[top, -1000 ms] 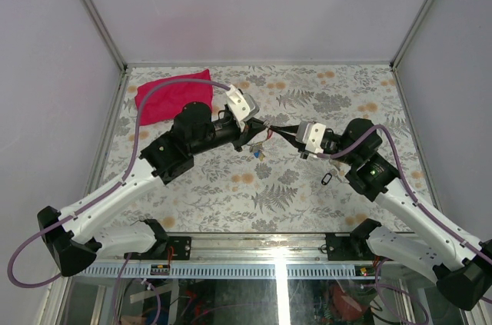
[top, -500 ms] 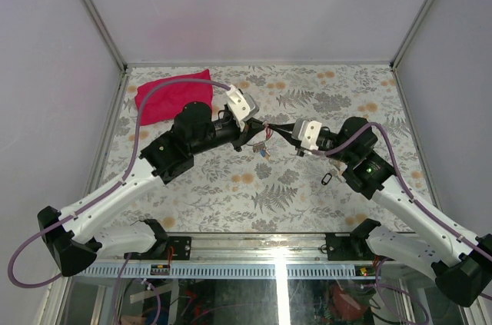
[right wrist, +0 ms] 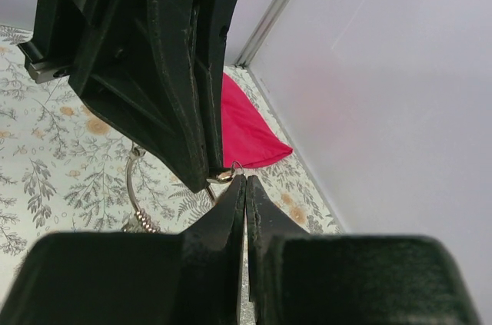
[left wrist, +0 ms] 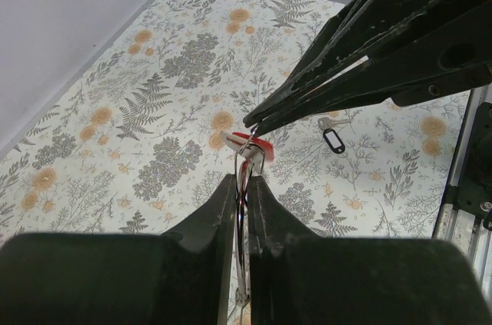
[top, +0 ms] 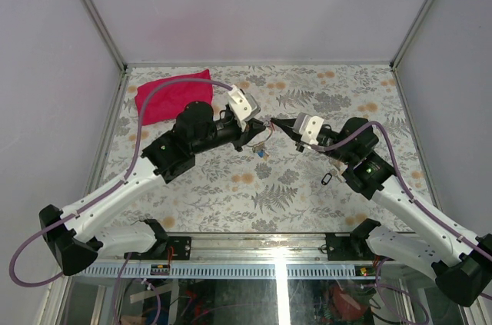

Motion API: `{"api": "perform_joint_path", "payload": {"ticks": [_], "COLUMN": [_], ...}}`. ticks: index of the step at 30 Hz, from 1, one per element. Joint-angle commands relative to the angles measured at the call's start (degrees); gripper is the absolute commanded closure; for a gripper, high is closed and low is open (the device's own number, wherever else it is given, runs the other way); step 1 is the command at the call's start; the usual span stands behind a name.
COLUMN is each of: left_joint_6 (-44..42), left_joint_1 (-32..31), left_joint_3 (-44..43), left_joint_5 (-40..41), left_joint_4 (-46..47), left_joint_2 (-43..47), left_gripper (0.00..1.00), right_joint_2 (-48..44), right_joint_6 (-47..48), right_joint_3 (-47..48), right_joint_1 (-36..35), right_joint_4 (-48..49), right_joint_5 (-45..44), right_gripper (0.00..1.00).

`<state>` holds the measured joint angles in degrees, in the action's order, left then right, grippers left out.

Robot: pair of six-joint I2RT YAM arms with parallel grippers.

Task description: Put the keys on the keyring

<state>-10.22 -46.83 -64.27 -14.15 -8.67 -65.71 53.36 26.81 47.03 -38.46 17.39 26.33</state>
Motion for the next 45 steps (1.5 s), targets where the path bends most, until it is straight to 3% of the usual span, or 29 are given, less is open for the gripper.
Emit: {"api": "perform_joint_path", "payload": {"ticks": [1, 15, 25, 34, 45], "left_joint_6": [-0.8, -2.2, -2.7, -1.5, -1.0], "left_joint_1": [-0.1, -0.8, -1.6, -1.6, -1.6], "left_joint_3": [-1.0, -1.5, -2.0, -2.2, -2.3], "left_joint_5": [-1.6, -4.8, -8.5, -8.6, -11.3], "left_joint_4": [1.5, -0.6, -1.9, -1.9, -1.8], "left_joint_2": [-0.3, -1.2, -2.4, -3.0, -3.1], "left_gripper": [1.0, 1.0, 1.0, 1.0, 1.0], "right_joint_2": [-1.0, 0.3, 1.0, -4.3, -6.5], "right_joint_6": [-1.5, 1.0, 1.1, 4.5, 6.0], "right_joint_3": [1.7, 2.1, 2.4, 1.7, 0.4], "right_joint_1": [-0.3, -0.3, -0.3, -0.3, -0.3], "right_joint_4": [6.2, 2.9, -1.8, -7.6, -11.4], "right_joint_5": [-2.6, -7.3, -6.2, -4.9, -5.1], "right_gripper": [1.0, 0.95, 0.81, 0.66, 0.61]}}
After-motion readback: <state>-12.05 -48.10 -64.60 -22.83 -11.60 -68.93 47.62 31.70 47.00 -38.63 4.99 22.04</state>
